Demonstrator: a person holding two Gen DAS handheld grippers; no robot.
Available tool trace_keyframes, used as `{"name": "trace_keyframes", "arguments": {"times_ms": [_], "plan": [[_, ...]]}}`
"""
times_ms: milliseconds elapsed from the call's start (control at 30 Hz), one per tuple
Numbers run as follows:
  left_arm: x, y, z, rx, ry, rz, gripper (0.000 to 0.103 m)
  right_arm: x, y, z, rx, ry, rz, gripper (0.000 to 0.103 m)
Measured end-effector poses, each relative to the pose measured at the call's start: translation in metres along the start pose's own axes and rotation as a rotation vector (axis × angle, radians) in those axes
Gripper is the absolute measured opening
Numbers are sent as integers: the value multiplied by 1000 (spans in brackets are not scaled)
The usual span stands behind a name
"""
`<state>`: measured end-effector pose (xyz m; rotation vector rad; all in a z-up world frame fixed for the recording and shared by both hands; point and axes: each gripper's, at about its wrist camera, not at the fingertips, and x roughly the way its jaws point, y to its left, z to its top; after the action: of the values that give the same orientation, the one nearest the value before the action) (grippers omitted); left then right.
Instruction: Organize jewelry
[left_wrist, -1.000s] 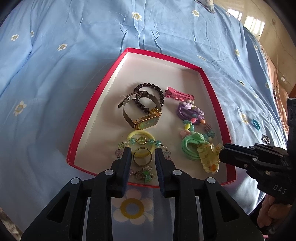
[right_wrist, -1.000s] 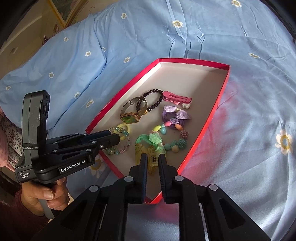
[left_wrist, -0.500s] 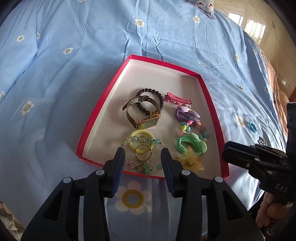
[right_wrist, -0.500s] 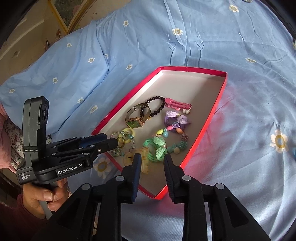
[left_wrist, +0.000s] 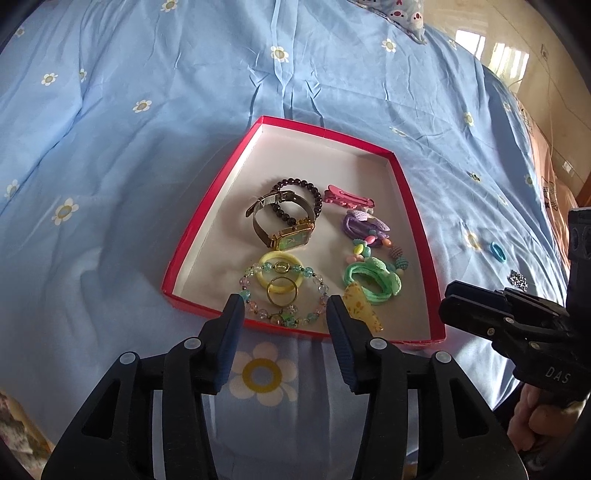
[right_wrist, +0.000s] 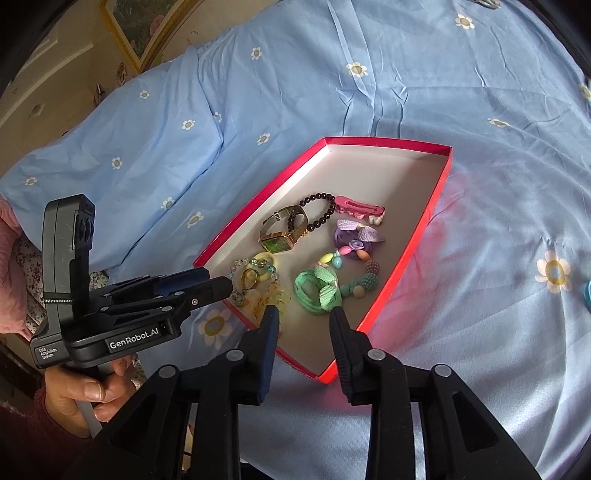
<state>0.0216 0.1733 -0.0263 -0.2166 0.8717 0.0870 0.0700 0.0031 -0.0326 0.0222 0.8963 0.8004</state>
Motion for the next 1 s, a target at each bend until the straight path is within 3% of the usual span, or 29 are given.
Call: {"name": "trace_keyframes", "arguments": {"times_ms": [100, 233, 367, 667, 867, 1000], "plan": [[-5, 3, -4, -27, -6, -6, 56, -3, -1, -3, 13, -11, 9, 46], [-17, 9, -13, -80, -41, -15, 76, -8, -3, -7, 29, -42, 24, 76], [-27, 19, -25, -139, -76, -8, 90, -18, -7, -15, 49, -98, 46, 83], [-37, 30, -58, -215, -82, 2, 95, -34, -8, -32, 62, -186, 33, 103], [-39, 22, -71, -194, -76, 28, 95, -28, -2, -42, 46, -124, 71, 103], [-45, 18, -74, -162, -87, 54, 95, -37, 7, -45, 9, -148, 27, 103]]}}
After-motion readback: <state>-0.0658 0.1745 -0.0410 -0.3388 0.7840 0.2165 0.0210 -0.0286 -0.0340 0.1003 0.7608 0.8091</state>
